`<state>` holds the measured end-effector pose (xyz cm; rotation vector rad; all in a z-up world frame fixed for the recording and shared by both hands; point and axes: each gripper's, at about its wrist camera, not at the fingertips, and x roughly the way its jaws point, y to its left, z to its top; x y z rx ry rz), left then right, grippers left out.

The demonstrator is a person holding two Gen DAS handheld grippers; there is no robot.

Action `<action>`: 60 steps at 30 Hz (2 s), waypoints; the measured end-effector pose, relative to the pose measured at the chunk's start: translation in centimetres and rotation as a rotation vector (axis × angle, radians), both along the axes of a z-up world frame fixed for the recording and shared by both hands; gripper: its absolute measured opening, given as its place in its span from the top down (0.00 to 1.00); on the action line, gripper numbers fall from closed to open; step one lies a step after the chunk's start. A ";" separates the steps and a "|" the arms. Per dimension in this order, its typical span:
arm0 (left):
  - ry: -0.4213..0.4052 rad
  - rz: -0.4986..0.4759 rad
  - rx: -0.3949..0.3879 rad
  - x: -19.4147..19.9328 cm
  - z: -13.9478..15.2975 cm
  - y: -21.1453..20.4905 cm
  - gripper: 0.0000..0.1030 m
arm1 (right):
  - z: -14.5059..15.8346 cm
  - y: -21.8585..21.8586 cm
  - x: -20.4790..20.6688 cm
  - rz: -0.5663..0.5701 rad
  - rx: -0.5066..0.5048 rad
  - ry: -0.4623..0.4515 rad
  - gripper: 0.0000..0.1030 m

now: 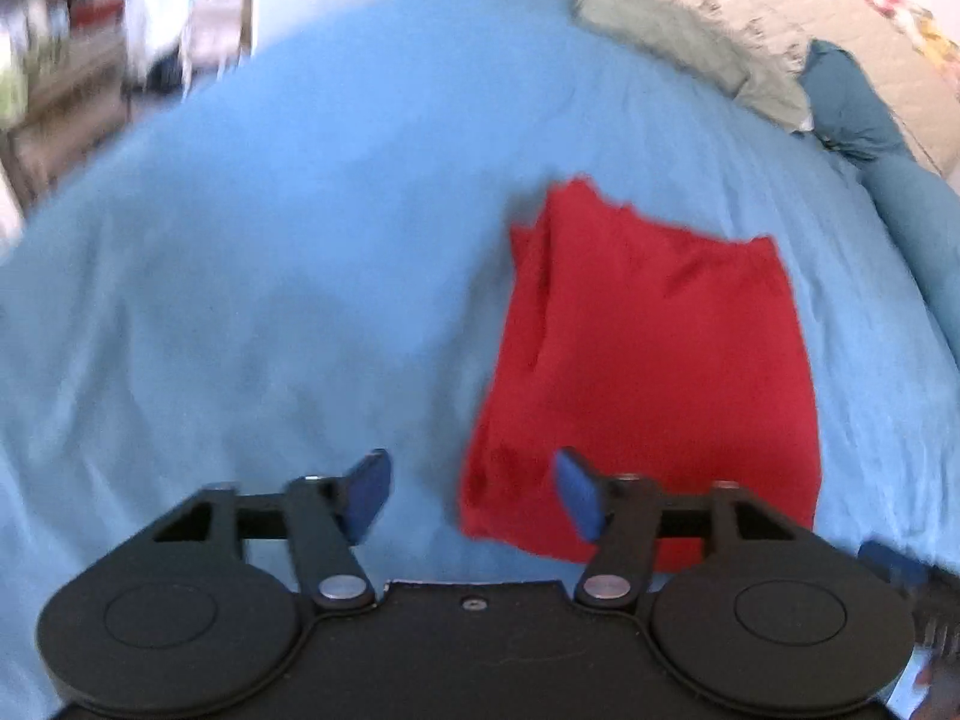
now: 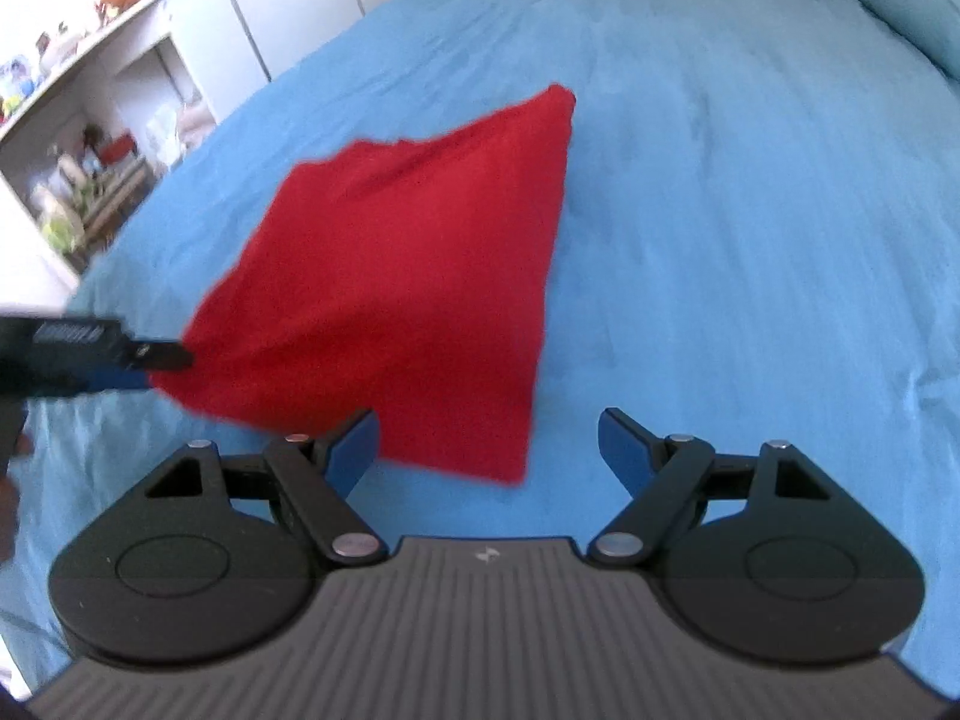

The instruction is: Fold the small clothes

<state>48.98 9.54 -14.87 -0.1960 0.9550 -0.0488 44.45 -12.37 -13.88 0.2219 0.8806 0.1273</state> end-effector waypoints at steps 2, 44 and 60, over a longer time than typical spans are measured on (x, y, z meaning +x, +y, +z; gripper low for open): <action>-0.024 -0.045 0.048 0.0 0.7 -0.2 0.31 | 0.4 0.3 1.7 -0.036 -0.007 -0.012 0.07; 0.193 -0.261 -0.246 14.1 -4.6 -1.1 0.70 | -4.7 -4.2 14.0 -0.029 0.320 0.216 0.44; 0.047 -0.354 -0.167 5.9 5.3 -6.3 0.83 | 4.9 -5.9 6.5 -0.033 0.248 0.029 0.64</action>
